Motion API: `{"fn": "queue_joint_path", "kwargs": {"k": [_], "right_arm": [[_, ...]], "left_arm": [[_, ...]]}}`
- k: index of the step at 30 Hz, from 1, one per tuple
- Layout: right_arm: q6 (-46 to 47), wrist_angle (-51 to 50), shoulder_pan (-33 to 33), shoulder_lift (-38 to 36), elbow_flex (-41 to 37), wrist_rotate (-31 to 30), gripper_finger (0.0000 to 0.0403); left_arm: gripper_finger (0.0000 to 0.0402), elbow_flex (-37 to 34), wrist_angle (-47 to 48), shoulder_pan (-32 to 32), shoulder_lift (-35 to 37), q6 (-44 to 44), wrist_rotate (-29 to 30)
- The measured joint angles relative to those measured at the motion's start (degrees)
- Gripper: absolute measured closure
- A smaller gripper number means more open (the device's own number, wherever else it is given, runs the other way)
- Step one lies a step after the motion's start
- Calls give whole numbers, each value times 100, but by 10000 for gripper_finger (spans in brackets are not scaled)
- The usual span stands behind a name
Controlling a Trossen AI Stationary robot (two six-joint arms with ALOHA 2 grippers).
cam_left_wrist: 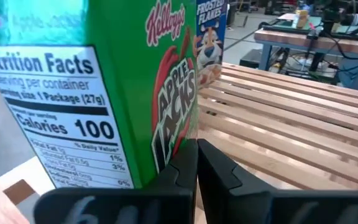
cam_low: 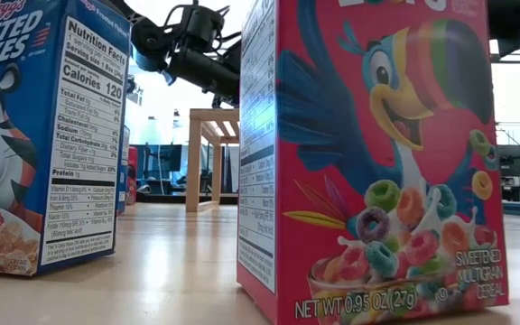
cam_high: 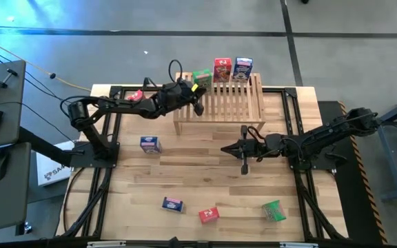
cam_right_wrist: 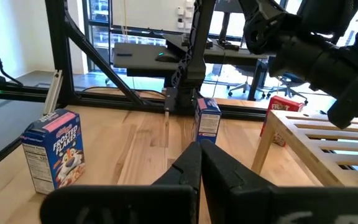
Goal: Stack cereal on shelf
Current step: Put the bottom left green cereal box on the shelf
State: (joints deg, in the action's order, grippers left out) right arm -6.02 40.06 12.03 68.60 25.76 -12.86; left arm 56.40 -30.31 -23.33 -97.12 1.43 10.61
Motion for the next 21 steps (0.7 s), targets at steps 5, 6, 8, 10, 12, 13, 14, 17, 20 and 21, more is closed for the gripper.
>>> {"fn": "queue_joint_path", "kwargs": {"k": [5,6,8,10,12,13,14,17,20,21], "right_arm": [[0,-1,0,0,0,2,403],[0,-1,0,1,0,4,403],[0,-1,0,2,0,2,403],[0,-1,0,2,0,4,403],[0,-1,0,2,0,4,403],[0,-1,0,2,0,6,403],[0,-1,0,2,0,6,403],[-8,-3,0,2,0,7,403],[-24,-3,0,2,0,27,403],[-26,-3,0,2,0,33,403]], "left_arm": [[401,0,42,-72,0,-72,7],[401,0,51,-86,0,-107,7],[401,0,114,-109,0,-112,7],[401,0,223,-120,0,-156,7],[401,0,368,-120,8,-214,8],[401,0,467,-120,28,-225,9],[401,0,540,-119,47,-247,16],[401,0,720,-118,78,-345,150],[401,1,764,-117,135,-386,382],[401,2,773,-127,138,-405,449]]}}
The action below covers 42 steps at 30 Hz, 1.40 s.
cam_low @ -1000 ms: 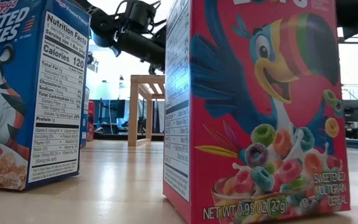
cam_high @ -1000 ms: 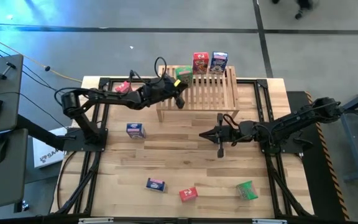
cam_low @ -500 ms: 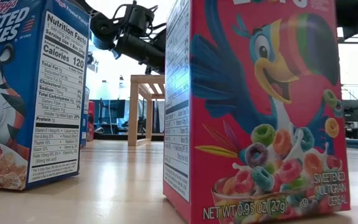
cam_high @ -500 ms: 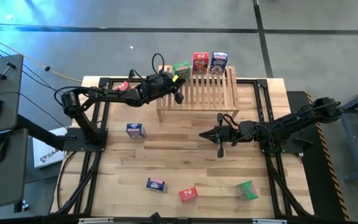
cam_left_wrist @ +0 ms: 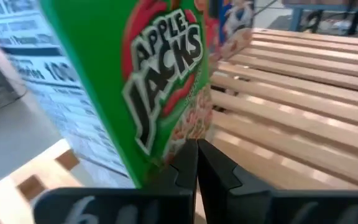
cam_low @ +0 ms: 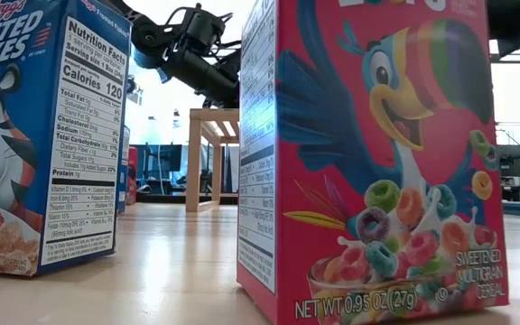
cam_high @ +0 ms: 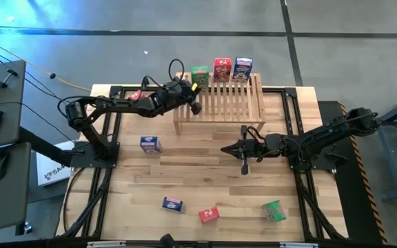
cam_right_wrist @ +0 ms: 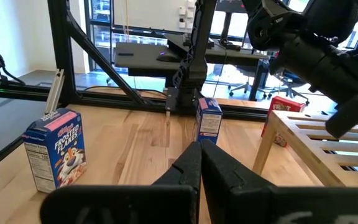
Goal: Stack cereal on shelf
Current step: Put the bottom left green cereal box on the shelf
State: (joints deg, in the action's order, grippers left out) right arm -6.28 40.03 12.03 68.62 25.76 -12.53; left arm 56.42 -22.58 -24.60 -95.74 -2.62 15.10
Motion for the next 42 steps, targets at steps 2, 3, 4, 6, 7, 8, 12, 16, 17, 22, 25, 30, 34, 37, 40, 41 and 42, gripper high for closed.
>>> {"fn": "queue_joint_path", "kwargs": {"k": [2,3,4,6,7,8,12,16,17,22,25,30,34,37,40,41,42], "right_arm": [[2,-2,0,1,0,2,403],[2,-1,0,2,0,1,403],[2,0,0,2,0,0,403],[1,-2,0,2,0,-2,403],[2,-2,0,1,0,-2,403],[2,-2,0,2,0,-2,403],[0,-2,0,2,0,-7,403],[-5,0,0,2,0,-9,403],[-7,1,0,2,0,-9,403],[-9,2,0,2,0,-11,403],[-9,2,0,2,0,-29,403],[-9,4,0,1,0,-35,403],[-8,5,0,2,0,-35,403],[0,7,0,2,0,-33,403],[0,7,1,2,0,-33,403],[0,7,0,2,0,-33,403],[0,9,1,2,0,-31,403]], "left_arm": [[401,0,53,-31,-5,-3,101],[401,0,46,-58,-7,-2,107],[401,0,36,-79,-7,-1,107],[401,0,58,-120,-7,-1,107],[401,0,77,-135,-7,-1,107],[401,0,75,-149,-7,-2,107],[401,0,20,-213,-7,3,-34],[401,0,0,-234,-46,42,-107],[401,0,-19,-243,-48,42,-107],[401,0,-213,-259,-48,-20,-105],[401,0,-318,-318,-48,-51,-117],[401,0,-392,-438,-48,-63,-227],[401,0,-431,-471,-48,-47,-431],[401,0,-434,-470,-48,-54,-467],[401,0,-434,-470,-48,-43,-625],[401,0,-434,-464,-50,-46,-629],[401,0,-460,-455,-69,-49,-629]]}}
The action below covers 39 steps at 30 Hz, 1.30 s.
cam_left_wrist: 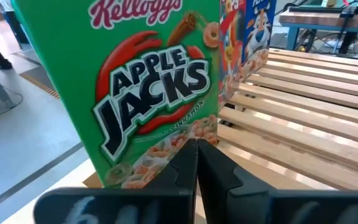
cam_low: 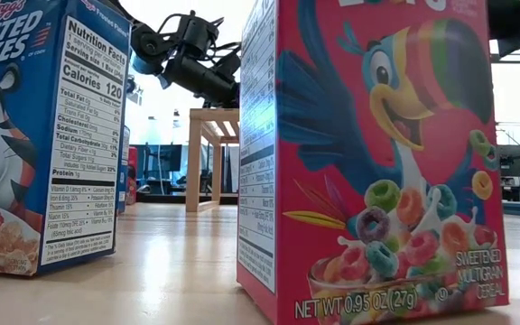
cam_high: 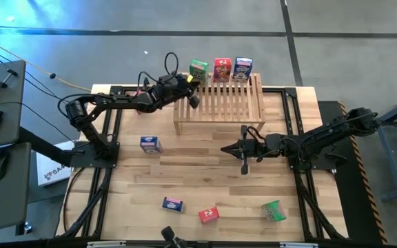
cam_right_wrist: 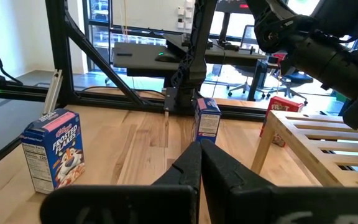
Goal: Stack cereal on shelf
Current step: Put the bottom left green cereal box on the shelf, then put the top green cereal box on the shelf aligned with the other green cereal box
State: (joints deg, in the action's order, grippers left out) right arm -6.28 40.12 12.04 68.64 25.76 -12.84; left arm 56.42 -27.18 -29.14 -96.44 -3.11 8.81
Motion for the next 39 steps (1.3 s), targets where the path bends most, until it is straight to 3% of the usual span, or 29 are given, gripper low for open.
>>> {"fn": "queue_joint_path", "kwargs": {"k": [12,20,26,29,35,39], "right_arm": [[4,35,-1,0,0,2,403],[4,31,-1,0,0,-48,403],[24,24,-1,0,0,-57,403],[197,0,-6,0,0,-64,403],[648,-109,-15,0,20,-212,398],[1093,-1113,-6,0,473,-330,371]], "left_arm": [[401,0,-743,28,-410,263,84],[401,0,-731,23,-410,201,91],[401,-11,-725,35,-258,-164,-412],[401,-315,-860,46,-91,-197,-697],[401,-1566,-2119,125,684,-151,-1026],[401,-2148,-2133,194,1409,148,-1100]]}}
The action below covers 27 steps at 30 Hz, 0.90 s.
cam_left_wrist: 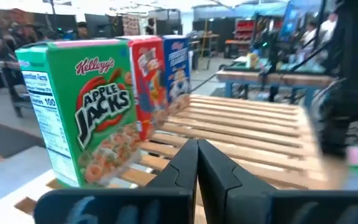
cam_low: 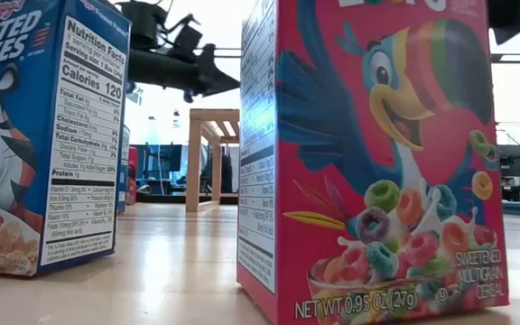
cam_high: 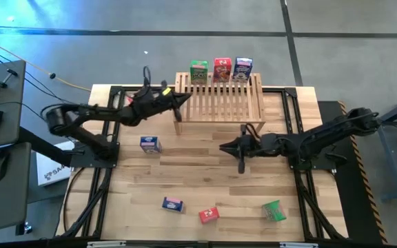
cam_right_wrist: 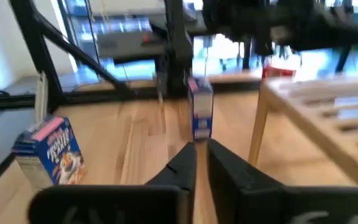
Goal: Stack cereal on shelf
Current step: Put the top green cereal box on the shelf aligned with the other green cereal box
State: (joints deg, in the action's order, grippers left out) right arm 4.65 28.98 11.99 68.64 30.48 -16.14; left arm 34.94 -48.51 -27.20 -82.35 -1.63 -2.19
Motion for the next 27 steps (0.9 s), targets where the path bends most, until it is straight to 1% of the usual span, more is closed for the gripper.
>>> {"fn": "queue_joint_path", "kwargs": {"k": [2,5,10,13,15,17,20,27], "right_arm": [[337,-1088,46,2,436,-3,345],[1037,-3126,180,2,1247,-13,294],[2663,-6698,411,0,2405,-528,205],[3266,-7919,403,-2,2674,-603,169],[3399,-8248,306,0,2686,-584,156],[3390,-8250,151,-2,2627,-432,149],[3148,-8205,-78,0,2526,-242,146],[2589,-8177,-498,84,2526,-214,146]], "left_arm": [[401,-175,271,-13,347,111,-67],[401,-390,563,-17,775,89,-205],[401,-613,812,-15,1178,-101,-265],[401,-720,824,-15,1236,-193,-263],[401,-766,841,-15,1229,-201,-263],[401,-802,850,-15,1229,-205,-263],[401,-806,929,-15,1214,-205,-261],[401,-807,970,-15,1214,-336,-258]]}}
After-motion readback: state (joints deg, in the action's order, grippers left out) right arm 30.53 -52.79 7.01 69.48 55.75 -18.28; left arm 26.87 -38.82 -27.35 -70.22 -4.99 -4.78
